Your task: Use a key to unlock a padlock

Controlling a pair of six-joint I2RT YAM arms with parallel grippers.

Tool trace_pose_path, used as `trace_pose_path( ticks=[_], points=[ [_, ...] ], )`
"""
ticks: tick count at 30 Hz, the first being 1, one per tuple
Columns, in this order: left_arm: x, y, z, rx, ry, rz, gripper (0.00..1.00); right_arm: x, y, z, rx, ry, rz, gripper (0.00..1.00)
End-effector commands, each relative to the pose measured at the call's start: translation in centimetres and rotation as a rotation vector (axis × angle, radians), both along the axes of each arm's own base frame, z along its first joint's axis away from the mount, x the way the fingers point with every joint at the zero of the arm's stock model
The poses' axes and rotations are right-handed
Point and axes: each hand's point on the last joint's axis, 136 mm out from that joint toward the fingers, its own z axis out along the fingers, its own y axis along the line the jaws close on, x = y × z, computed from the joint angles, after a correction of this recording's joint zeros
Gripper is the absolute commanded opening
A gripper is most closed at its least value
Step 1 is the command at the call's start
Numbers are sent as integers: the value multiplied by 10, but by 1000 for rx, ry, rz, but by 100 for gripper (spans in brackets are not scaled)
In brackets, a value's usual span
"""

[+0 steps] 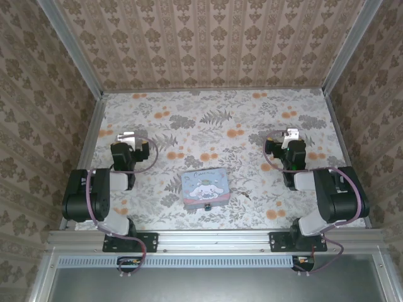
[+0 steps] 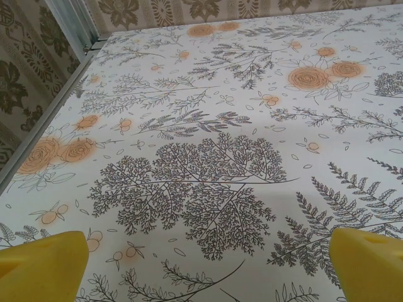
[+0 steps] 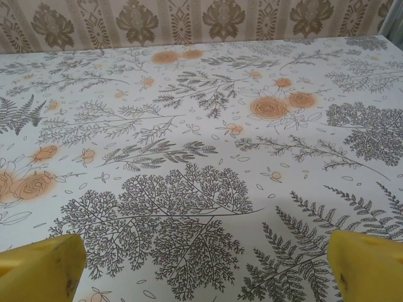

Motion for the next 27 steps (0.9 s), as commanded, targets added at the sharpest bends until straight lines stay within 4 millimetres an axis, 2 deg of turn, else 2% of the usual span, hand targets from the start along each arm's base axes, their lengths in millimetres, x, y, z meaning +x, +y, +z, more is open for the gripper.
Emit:
trace_pose_path(
  ticks=[1,27],
  points=[
    [5,-3,9,-1,-23,-15,100,4,2,4,-7,-5,19,99],
    [6,-3,8,-13,-20,-24,100,5,3,3,-5,-3,22,100]
  ],
)
